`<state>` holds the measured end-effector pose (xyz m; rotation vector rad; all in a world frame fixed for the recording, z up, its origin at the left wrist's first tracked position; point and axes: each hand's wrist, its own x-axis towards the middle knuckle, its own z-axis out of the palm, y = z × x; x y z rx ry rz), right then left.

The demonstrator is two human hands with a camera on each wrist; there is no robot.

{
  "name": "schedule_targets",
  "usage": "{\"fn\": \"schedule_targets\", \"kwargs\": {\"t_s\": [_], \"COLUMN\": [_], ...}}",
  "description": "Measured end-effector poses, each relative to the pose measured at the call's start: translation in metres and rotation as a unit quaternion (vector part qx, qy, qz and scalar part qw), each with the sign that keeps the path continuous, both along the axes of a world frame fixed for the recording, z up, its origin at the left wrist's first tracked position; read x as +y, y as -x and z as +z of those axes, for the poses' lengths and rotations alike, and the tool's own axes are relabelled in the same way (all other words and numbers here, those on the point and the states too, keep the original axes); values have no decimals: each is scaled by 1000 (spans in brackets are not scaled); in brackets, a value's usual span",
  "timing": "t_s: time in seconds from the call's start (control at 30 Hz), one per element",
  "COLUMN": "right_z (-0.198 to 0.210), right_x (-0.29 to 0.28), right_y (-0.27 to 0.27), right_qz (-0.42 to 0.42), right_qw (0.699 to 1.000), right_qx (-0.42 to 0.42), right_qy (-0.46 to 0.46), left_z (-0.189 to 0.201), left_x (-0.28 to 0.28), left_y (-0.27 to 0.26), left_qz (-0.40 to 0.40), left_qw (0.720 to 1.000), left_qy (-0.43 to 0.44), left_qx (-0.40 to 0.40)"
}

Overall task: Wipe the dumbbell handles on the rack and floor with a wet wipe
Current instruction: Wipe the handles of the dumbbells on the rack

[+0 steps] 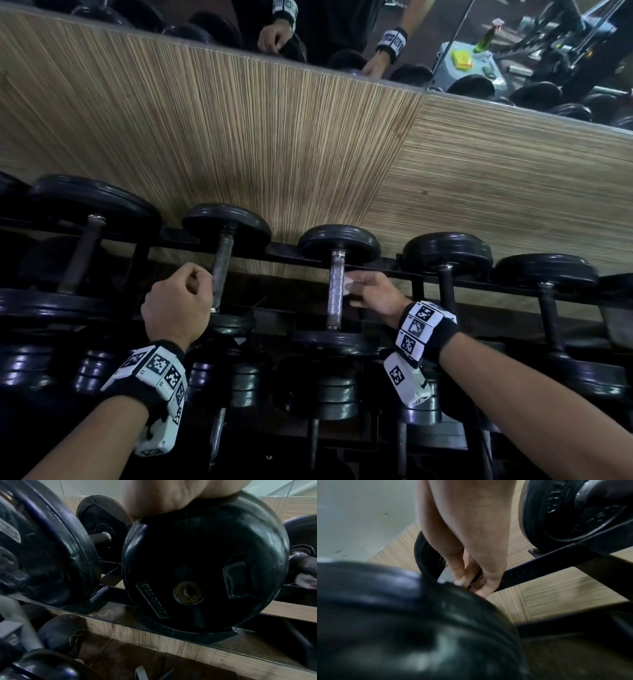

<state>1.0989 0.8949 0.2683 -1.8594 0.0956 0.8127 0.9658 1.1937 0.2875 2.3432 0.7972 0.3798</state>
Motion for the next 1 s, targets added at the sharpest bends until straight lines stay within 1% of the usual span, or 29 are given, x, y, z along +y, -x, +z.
{"fn": "schedule_targets", "kwargs": {"t_s": [0.07,0.13,0.23,0.3,0.33,0.4,0.47,0.57,0.63,0.73,0.8,0.87,1.0], "right_z": [-3,-9,-8,-5,-4,-1,3,2,-3,-11,-12,-12,-16], "right_x": [-10,-24,-39,-35,-30,-15,3,18,13,0,-5,-8,-21], "right_y": [16,31,37,26,18,4,-6,-8,2,23,28,25,28], "right_qz": [36,64,76,57,35,-10,-36,-59,-34,77,120,125,95], "right_qw": [999,998,997,998,998,996,995,996,998,995,992,991,995], "right_qx": [21,15,11,-20,-43,-75,-87,-65,-57,-17,-17,-15,10], "right_qy": [-4,-6,-9,20,40,50,31,-13,-20,-54,-47,-40,-14], "left_z": [-1,-3,-3,-2,-2,-2,-2,-1,0,-1,-2,-1,-1], "left_x": [0,2,1,1,1,1,2,1,1,1,2,3,4], "left_y": [0,0,0,0,0,-1,0,0,-1,-1,0,0,0], "left_qz": [2,-1,1,2,3,4,3,8,7,5,2,-4,-2], "left_qw": [1000,1000,1000,1000,1000,1000,1000,1000,1000,1000,1000,1000,1000], "left_qy": [0,-2,-2,-3,-3,3,7,9,8,7,6,7,14], "left_qx": [1,1,1,2,4,9,8,6,4,2,0,3,8]}}
